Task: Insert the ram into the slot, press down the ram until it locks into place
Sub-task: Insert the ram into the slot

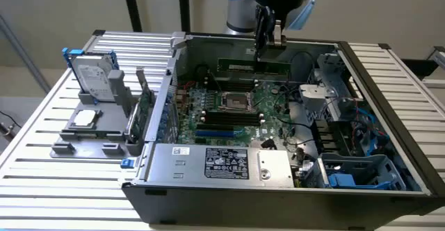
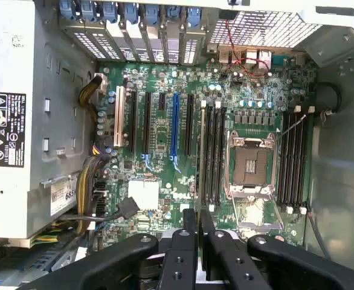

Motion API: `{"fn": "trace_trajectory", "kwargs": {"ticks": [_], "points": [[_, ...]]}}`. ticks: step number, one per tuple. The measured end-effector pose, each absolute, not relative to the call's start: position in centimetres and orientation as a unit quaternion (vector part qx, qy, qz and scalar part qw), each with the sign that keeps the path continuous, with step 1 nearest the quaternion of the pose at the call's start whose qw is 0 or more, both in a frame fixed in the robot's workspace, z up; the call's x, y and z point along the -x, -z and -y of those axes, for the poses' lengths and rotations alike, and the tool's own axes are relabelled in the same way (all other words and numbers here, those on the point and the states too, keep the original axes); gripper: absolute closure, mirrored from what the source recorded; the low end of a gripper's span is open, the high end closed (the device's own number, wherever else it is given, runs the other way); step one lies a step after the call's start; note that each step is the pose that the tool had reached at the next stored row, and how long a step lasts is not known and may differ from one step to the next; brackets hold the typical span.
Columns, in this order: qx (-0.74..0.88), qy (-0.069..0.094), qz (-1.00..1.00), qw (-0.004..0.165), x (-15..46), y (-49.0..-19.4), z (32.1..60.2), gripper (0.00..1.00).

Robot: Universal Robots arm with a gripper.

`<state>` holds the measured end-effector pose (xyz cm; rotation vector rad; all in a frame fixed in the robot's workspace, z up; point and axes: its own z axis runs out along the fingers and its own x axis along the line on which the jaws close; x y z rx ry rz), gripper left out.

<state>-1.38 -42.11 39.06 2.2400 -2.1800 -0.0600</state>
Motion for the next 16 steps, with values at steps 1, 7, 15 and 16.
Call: {"fn": "trace_trajectory", "kwargs": {"ticks": [1,7,15,16], "points": [[-0.716,0.019,0.697,0.008,1.38,-39.06,42.11,0.86],[-0.716,0.019,0.697,0.008,1.38,-39.06,42.11,0.86],[-0.717,0.019,0.697,0.008,1.61,-38.99,42.1,0.86],[-0.717,0.019,0.697,0.008,1.97,-38.88,42.09,0.86]]}}
